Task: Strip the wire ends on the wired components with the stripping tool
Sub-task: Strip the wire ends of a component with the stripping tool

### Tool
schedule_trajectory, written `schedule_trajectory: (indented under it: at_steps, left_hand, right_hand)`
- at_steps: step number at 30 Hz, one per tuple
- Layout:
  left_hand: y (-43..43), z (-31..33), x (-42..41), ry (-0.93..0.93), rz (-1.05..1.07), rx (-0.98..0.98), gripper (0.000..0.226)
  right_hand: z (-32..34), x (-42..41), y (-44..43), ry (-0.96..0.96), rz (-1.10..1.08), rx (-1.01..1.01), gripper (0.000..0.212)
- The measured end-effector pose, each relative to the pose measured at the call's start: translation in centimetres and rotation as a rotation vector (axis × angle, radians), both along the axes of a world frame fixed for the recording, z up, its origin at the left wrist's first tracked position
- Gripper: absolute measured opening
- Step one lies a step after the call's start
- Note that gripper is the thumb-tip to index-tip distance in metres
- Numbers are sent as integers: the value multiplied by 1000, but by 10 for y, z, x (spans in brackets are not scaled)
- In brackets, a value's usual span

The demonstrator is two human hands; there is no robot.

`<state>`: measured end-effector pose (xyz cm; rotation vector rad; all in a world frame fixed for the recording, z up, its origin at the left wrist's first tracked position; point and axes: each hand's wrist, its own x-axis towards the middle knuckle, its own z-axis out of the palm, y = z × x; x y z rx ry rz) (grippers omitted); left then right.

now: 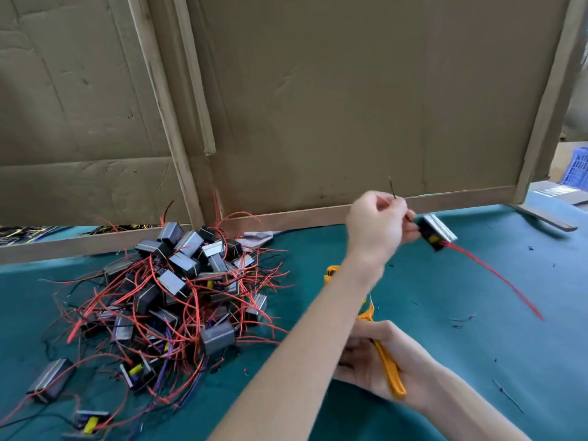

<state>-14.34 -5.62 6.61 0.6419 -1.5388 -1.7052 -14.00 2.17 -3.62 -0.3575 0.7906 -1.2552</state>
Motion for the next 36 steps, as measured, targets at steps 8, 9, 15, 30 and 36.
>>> schedule_trajectory:
  at_steps: [8, 9, 15, 30, 36]
  left_hand:
    - [-6, -51, -3, -484, -131, -282, 45]
    - [-13, -46, 12, -490, -79, -386, 46]
    - [-70, -26, 131, -804, 319, -923, 25]
    - [-127, -19, 208, -1087, 585, -903, 24]
    - [-135, -28, 207, -1342, 668, -828, 42]
  right_hand:
    - [-1, -2, 0, -18, -73, 4, 18]
    - [-1, -2, 0, -21, -87, 5, 20]
    - [0, -5, -2, -46, -176, 16, 18]
    - [-3, -9, -3, 3, -194, -5, 25]
    - [-8, -10, -4, 35, -191, -20, 15]
